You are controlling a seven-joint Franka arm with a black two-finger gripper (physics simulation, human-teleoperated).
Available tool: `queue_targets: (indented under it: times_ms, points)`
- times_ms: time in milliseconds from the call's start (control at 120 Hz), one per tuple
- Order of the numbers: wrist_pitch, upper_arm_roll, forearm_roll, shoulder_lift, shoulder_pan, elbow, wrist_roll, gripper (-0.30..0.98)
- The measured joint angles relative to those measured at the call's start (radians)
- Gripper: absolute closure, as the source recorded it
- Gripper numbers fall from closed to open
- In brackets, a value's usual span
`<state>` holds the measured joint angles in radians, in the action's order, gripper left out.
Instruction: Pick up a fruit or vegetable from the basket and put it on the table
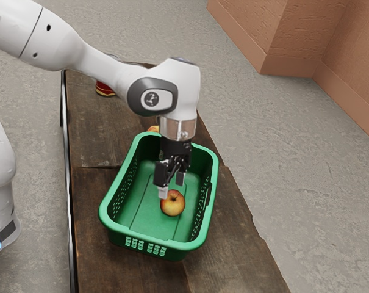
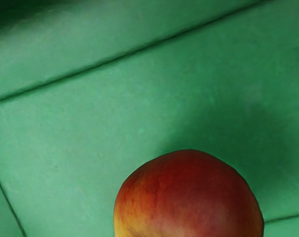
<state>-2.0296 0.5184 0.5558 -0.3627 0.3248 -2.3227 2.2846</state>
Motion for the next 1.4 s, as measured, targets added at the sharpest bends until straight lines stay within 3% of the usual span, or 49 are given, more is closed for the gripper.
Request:
queue_targets:
  times_ms: [933,1142,1400]
  points:
    - [-0.098,-0.001,0.028,0.164,0.014,0.001,-0.037,0.00]
    - [-0.112,-0.001,0.029,0.172,0.011,0.003,-0.045,0.30]
    - [-0.121,-0.002,0.028,0.151,0.004,0.007,-0.058,0.38]
